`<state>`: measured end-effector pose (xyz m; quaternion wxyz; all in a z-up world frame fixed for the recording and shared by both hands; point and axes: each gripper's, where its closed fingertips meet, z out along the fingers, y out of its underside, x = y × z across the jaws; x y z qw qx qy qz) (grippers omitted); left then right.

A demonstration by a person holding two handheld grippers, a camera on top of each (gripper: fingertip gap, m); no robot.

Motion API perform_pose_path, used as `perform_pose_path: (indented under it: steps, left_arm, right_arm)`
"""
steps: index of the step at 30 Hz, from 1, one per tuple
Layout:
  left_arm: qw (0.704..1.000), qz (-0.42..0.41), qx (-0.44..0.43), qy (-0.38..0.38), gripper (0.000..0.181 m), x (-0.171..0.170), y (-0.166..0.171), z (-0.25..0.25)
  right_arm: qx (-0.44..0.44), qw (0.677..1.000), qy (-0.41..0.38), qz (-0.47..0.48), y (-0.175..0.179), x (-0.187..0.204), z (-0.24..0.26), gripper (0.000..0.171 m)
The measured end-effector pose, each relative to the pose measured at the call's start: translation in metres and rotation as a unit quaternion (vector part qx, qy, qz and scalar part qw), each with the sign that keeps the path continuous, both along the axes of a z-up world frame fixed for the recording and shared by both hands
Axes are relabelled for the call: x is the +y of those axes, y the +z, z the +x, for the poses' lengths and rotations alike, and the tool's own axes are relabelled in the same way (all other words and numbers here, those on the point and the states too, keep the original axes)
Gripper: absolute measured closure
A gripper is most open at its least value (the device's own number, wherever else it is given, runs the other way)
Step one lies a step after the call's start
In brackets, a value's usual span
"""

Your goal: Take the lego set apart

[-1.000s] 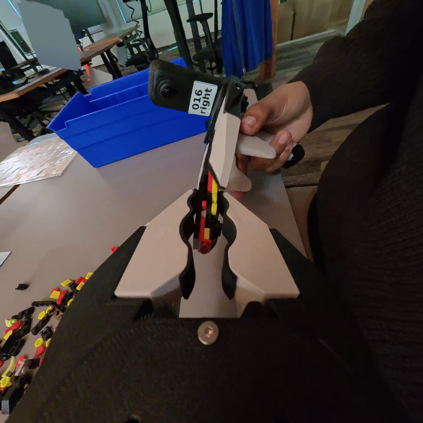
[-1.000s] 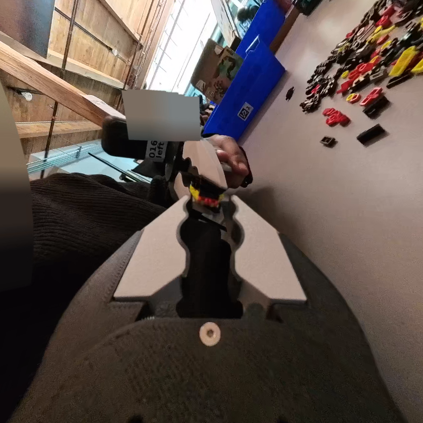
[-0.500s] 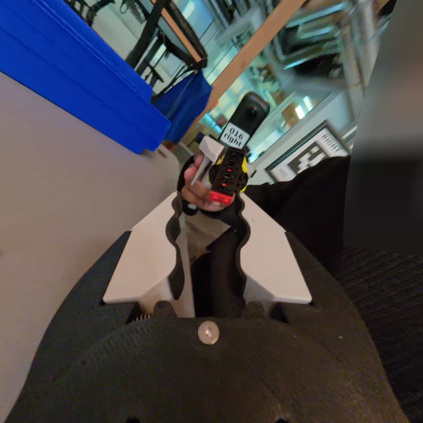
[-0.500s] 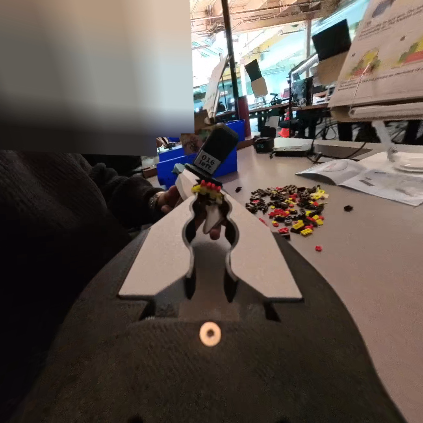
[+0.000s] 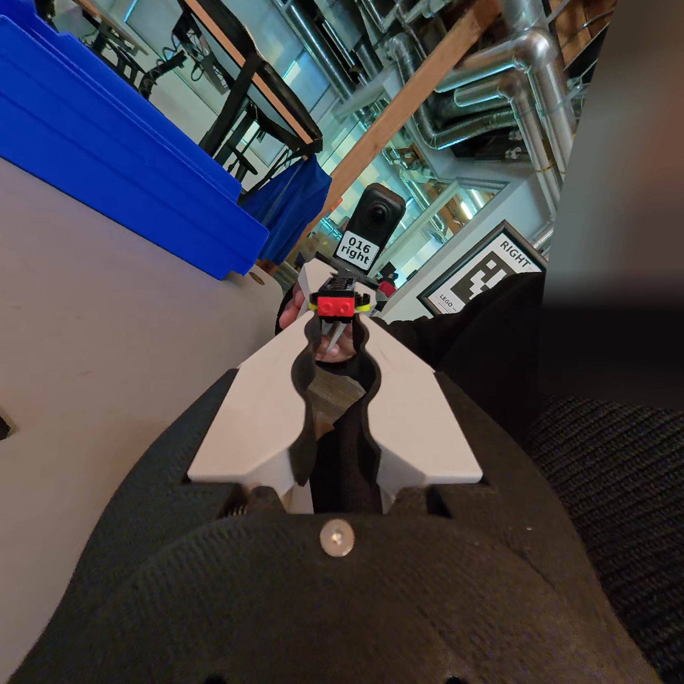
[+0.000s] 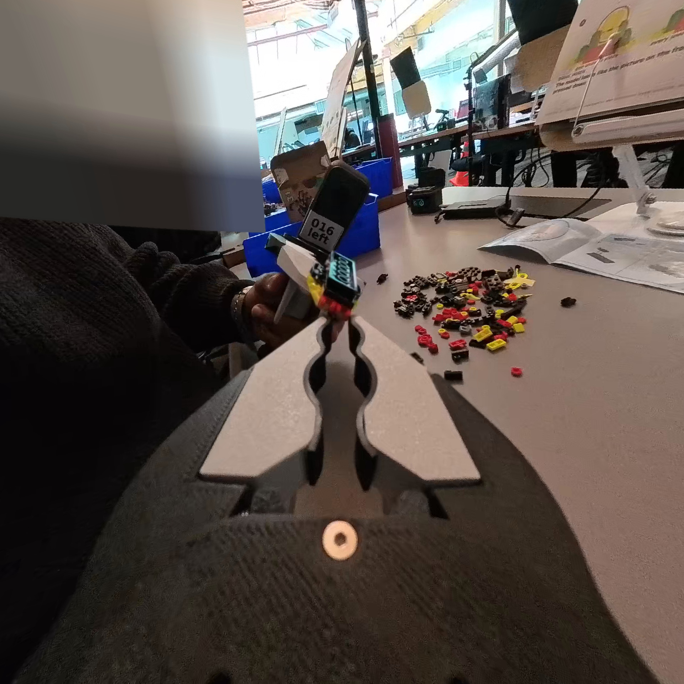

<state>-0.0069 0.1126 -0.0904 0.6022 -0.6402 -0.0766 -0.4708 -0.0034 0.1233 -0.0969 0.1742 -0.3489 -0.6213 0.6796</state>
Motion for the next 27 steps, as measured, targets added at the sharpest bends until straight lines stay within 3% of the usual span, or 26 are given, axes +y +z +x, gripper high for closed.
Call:
perform_pose_path:
  steps: [5, 11, 15, 22, 27]
  left_arm:
    - [1.000, -0.004, 0.014, 0.001, 0.169, -0.001, -0.004, -0.002]
    - [0.999, -0.024, 0.011, 0.027, 0.169, 0.001, -0.011, -0.017]
    - [0.996, -0.060, 0.067, 0.023, 0.169, 0.003, -0.028, -0.013]
    - [0.983, -0.089, 0.162, 0.006, 0.168, 0.006, -0.048, 0.004]
    - [0.983, -0.088, 0.162, 0.006, 0.168, 0.006, -0.047, 0.004]
  right_arm:
    - [-0.023, 1.000, 0.012, -0.007, -0.006, 0.000, -0.001, 0.163]
    - [-0.093, 0.994, 0.006, -0.061, -0.017, 0.009, -0.011, 0.125]
    - [-0.094, 0.991, -0.014, -0.092, -0.011, 0.020, -0.016, 0.108]
    - [-0.114, 0.991, 0.012, -0.074, -0.020, 0.009, -0.012, 0.118]
    - [-0.113, 0.993, 0.021, -0.036, -0.027, 0.001, -0.009, 0.131]
